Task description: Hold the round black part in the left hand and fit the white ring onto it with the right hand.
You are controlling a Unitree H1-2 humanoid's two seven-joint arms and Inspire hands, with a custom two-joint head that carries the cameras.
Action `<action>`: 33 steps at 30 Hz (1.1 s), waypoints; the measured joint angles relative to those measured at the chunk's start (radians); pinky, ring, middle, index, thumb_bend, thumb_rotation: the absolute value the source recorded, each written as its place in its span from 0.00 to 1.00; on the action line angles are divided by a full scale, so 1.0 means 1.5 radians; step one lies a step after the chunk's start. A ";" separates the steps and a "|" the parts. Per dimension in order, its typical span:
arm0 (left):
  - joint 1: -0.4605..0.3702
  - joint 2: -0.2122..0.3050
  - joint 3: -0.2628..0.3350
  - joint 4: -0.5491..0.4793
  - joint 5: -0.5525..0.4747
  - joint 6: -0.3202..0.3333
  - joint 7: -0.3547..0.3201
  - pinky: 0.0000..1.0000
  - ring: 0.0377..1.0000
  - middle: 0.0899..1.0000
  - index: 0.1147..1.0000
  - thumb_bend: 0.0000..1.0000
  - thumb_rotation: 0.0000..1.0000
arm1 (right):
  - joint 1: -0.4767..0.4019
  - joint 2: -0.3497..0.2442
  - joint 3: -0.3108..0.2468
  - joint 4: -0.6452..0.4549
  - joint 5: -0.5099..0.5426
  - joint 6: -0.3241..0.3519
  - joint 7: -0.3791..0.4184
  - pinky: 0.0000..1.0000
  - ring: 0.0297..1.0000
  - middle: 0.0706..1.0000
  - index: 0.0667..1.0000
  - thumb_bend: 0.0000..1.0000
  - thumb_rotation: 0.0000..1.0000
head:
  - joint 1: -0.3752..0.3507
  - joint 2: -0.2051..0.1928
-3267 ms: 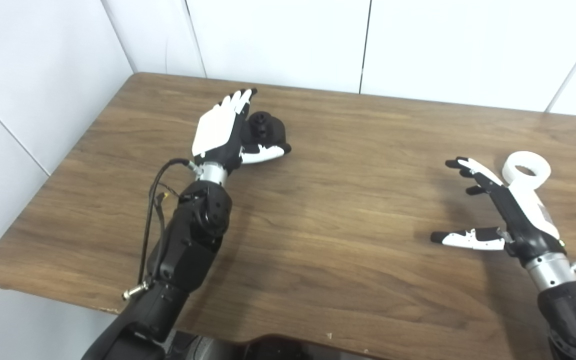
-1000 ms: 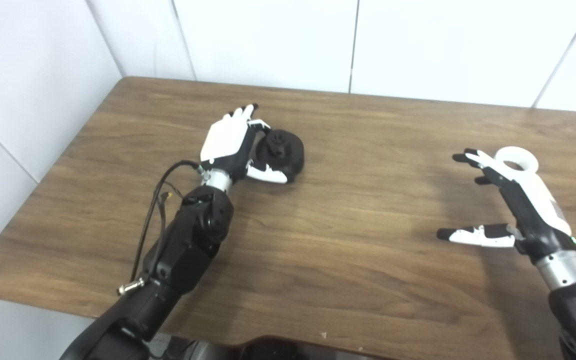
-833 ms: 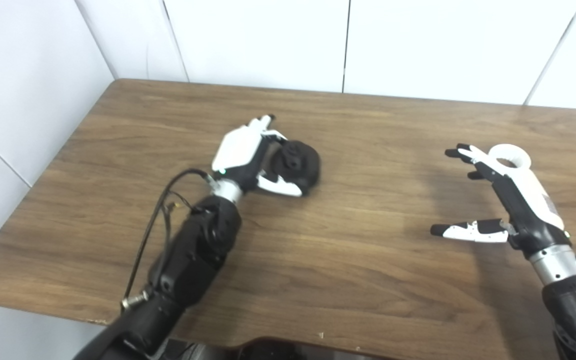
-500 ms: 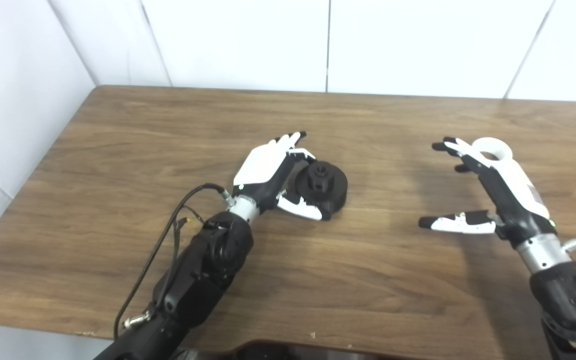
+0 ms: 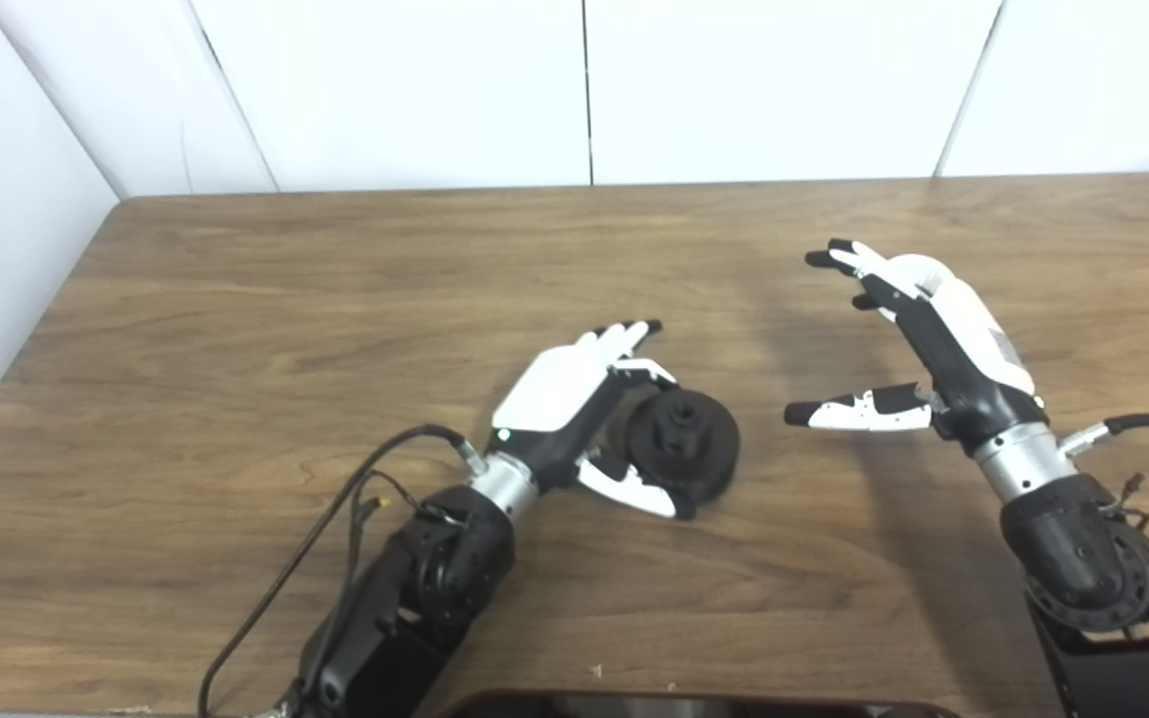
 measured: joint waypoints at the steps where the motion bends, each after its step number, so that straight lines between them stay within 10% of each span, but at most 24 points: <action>1: 0.001 -0.001 -0.002 -0.001 0.002 -0.003 -0.001 1.00 1.00 1.00 0.56 1.00 0.41 | 0.000 0.000 0.000 -0.001 -0.002 0.003 0.000 0.77 0.89 0.93 0.86 0.87 0.28 | -0.014 -0.001; 10: 0.012 0.011 0.017 -0.011 -0.004 -0.027 -0.020 1.00 1.00 1.00 0.56 1.00 0.37 | 0.005 0.023 0.010 -0.007 -0.031 0.020 -0.002 0.74 0.87 0.93 0.86 0.87 0.33 | -0.165 -0.026; 33: 0.013 0.026 0.044 -0.012 -0.008 -0.057 -0.042 1.00 1.00 1.00 0.57 1.00 0.39 | -0.018 0.026 -0.065 0.024 -0.185 0.077 -0.105 0.81 0.94 0.96 0.83 0.83 0.39 | -0.191 -0.034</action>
